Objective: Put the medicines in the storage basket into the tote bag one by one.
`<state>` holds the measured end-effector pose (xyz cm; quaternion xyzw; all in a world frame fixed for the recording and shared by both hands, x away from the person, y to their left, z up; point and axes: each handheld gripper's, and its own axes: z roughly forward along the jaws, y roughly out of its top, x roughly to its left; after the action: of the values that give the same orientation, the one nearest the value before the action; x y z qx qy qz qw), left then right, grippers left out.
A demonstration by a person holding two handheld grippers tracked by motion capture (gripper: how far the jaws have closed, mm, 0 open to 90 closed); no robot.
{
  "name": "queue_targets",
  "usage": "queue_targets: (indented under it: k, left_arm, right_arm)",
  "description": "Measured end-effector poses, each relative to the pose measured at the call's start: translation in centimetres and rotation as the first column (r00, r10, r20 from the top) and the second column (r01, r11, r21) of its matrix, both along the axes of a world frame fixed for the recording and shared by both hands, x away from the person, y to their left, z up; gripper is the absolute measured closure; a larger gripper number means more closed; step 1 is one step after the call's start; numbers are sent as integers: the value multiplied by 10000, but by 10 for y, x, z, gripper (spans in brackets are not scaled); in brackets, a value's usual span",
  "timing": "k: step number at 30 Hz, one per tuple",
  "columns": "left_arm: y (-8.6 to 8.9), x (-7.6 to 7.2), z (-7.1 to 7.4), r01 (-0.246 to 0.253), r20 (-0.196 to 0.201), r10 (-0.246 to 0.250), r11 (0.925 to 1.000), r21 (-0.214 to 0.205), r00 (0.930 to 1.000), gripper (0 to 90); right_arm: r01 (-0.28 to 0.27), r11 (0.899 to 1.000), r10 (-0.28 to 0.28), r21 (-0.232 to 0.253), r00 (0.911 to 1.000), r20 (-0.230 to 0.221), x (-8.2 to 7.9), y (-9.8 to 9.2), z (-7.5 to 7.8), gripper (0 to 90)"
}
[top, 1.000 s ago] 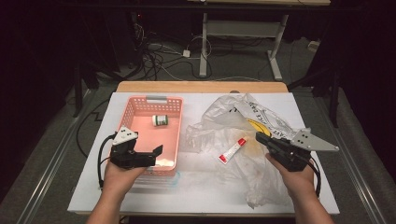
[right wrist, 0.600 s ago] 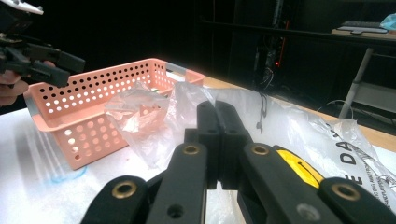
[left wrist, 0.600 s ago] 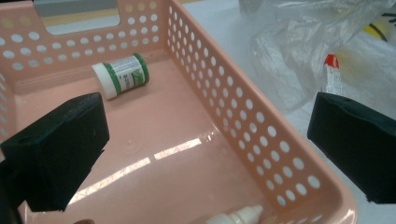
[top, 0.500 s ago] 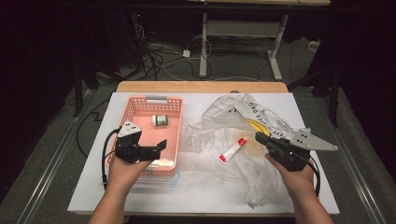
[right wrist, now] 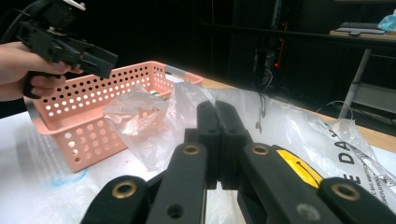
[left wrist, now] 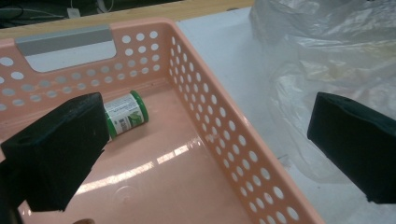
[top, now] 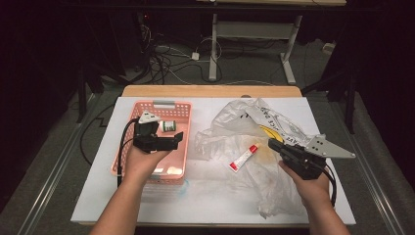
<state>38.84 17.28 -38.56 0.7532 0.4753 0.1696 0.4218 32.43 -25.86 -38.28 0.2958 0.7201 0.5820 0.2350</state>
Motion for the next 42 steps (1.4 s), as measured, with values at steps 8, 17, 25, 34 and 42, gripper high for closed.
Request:
queue_targets:
  k: [8, 17, 25, 34, 42]
  left_arm:
    - [6, 28, -2, -367, -401, 364, 9993, -60, 9985, 0]
    - [9, 50, -7, -549, -875, 577, 9979, 340, 9945, 0]
    - [10, 69, -14, -733, -1361, 801, 9958, 543, 9875, 0]
    - [8, 91, -25, -974, -2011, 1159, 9903, 995, 9727, 0]
    - [3, 110, -39, -1334, -2546, 1661, 9810, 1409, 9527, 0]
  right_arm:
    - [-7, 10000, 7, -9, 10000, -2, 0, 1, 0, 900]
    - [-7, 10000, 7, -5, 10000, 40, 0, 0, 0, 900]
    - [-13, 10000, 13, 0, 10000, 42, 0, 0, 0, 900]
    - [-26, 10000, 26, 17, 10000, 38, -1, 0, 1, 900]
    - [-58, 10000, 58, 17, 10000, 51, -1, 1, 1, 900]
